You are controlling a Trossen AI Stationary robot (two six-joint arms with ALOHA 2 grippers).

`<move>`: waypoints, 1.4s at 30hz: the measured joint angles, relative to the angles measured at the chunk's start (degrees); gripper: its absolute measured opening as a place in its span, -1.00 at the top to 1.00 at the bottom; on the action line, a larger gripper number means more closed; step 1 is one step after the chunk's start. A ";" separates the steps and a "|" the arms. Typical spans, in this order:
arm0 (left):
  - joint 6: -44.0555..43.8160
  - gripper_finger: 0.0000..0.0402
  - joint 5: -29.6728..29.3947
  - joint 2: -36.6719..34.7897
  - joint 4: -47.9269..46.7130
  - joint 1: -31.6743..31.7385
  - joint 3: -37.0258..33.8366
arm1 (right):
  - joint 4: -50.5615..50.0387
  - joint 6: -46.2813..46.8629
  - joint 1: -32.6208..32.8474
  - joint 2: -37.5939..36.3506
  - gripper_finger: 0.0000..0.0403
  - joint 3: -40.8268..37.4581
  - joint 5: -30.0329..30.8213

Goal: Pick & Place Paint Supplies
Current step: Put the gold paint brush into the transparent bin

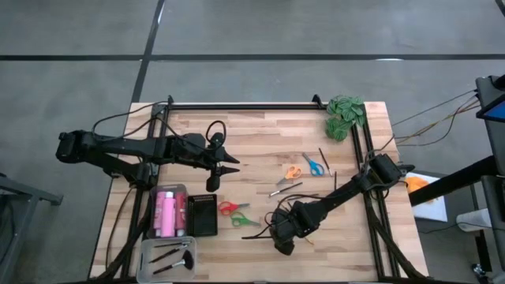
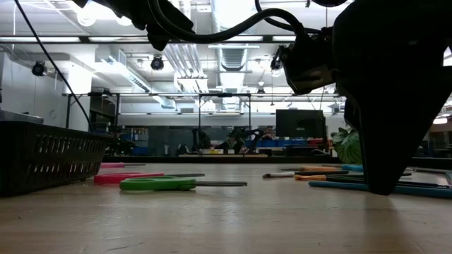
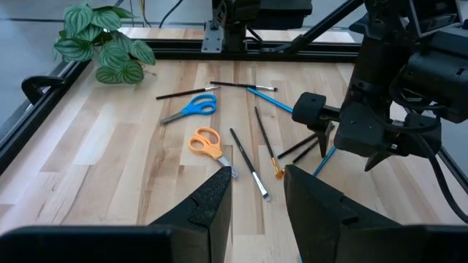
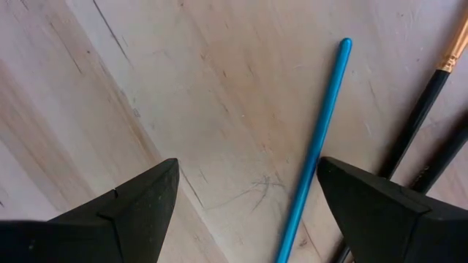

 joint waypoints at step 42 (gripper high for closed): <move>-0.97 0.37 0.00 -0.02 -0.02 0.00 0.02 | -3.48 -2.80 -0.26 0.26 0.92 -0.63 4.72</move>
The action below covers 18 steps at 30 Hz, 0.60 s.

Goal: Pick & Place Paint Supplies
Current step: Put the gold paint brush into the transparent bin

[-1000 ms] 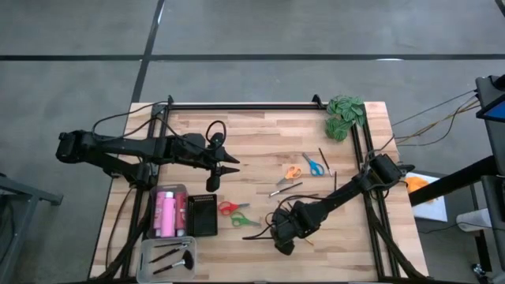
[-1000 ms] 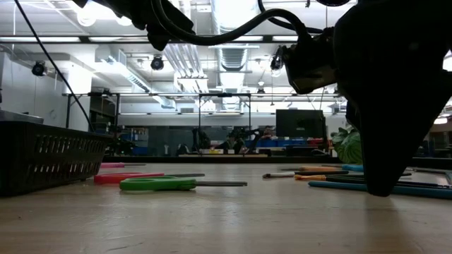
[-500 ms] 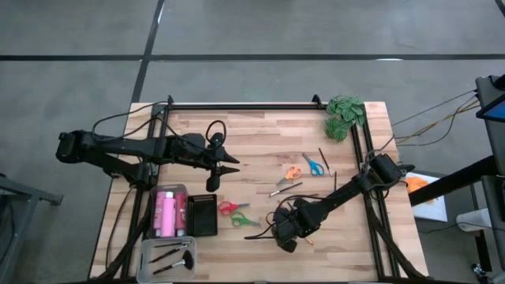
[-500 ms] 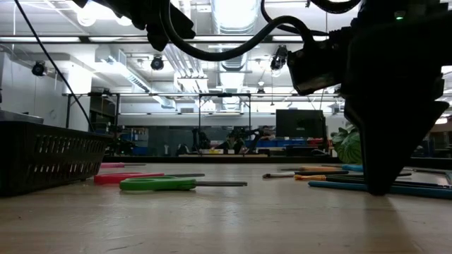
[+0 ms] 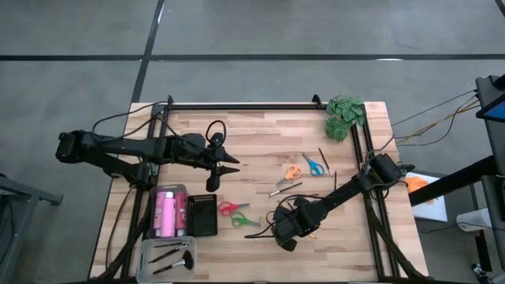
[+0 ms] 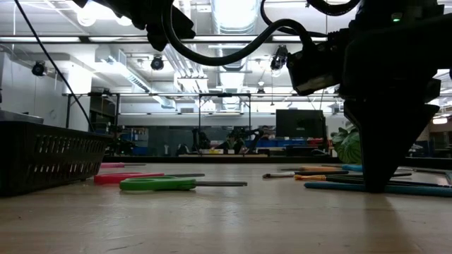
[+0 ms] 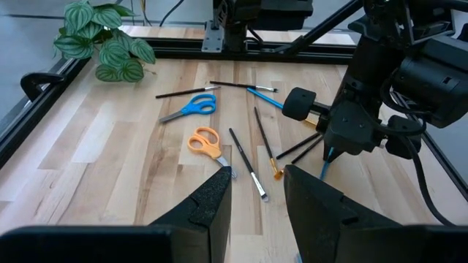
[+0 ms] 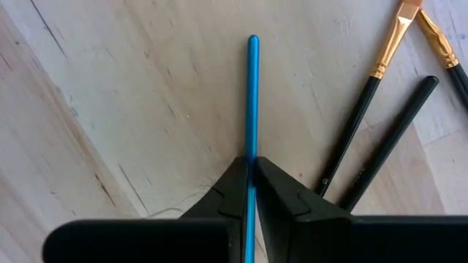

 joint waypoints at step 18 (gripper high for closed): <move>-0.05 0.37 0.00 -0.02 -0.12 0.01 0.02 | -0.43 -2.05 0.07 -6.98 0.93 0.88 6.75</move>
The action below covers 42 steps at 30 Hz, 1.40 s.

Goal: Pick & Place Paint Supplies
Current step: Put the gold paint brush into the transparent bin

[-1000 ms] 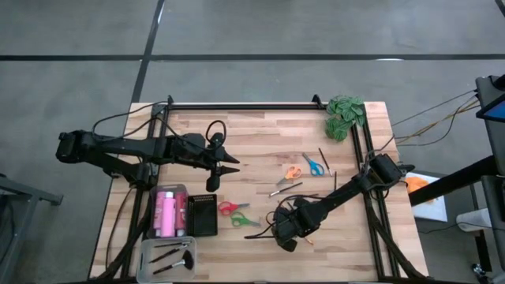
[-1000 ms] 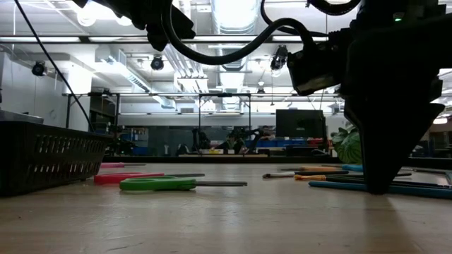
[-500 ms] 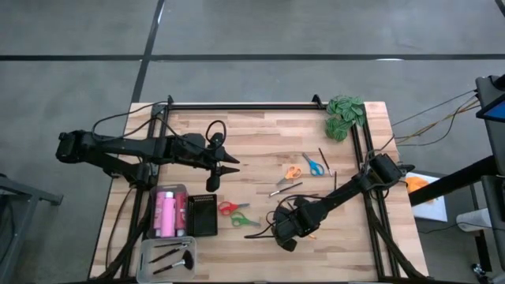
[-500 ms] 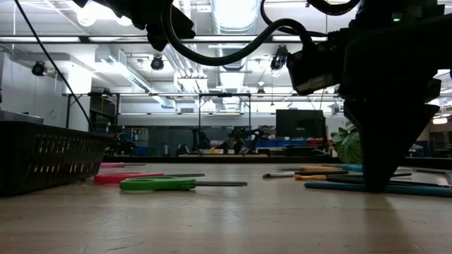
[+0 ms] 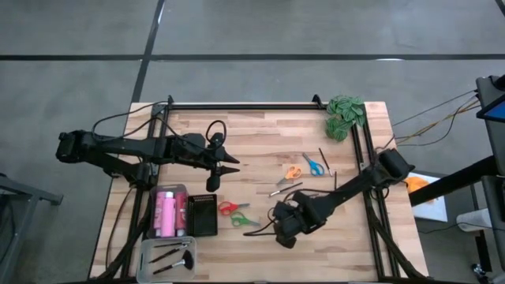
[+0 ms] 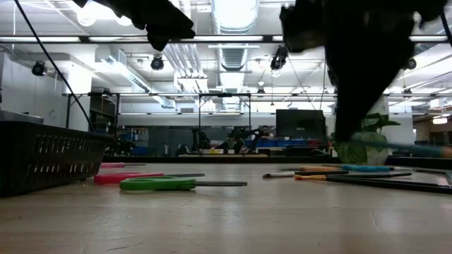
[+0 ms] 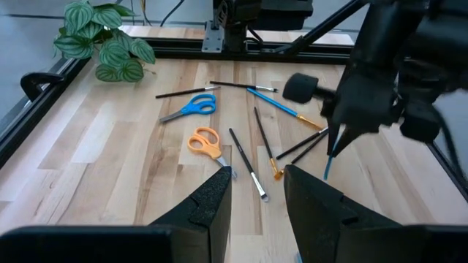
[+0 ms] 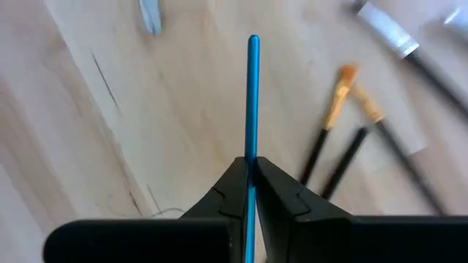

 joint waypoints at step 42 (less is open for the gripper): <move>9.75 0.37 5.57 0.00 31.37 -7.14 -16.41 | 39.16 -44.94 3.34 -12.14 0.93 -5.07 42.61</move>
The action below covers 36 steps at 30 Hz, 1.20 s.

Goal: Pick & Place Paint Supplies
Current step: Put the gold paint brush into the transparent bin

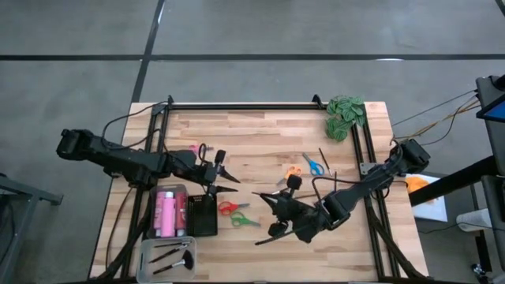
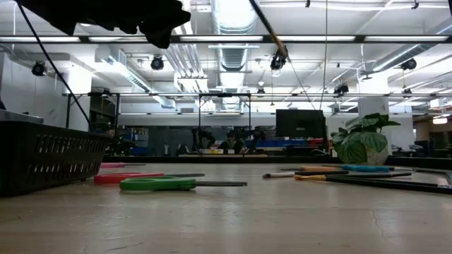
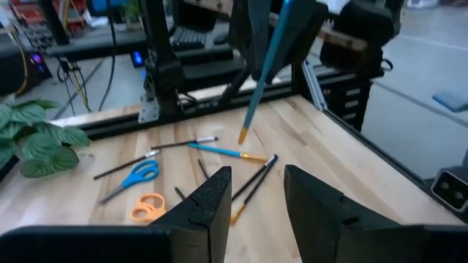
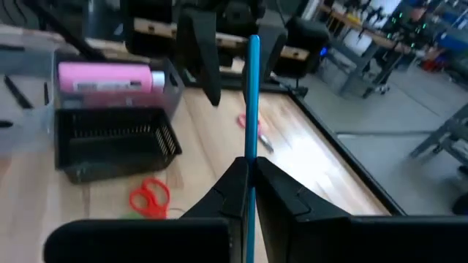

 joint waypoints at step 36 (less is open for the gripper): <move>-0.61 0.37 -0.68 0.00 0.51 0.04 -0.57 | 66.49 -20.84 -13.28 -0.42 0.93 -23.86 -39.84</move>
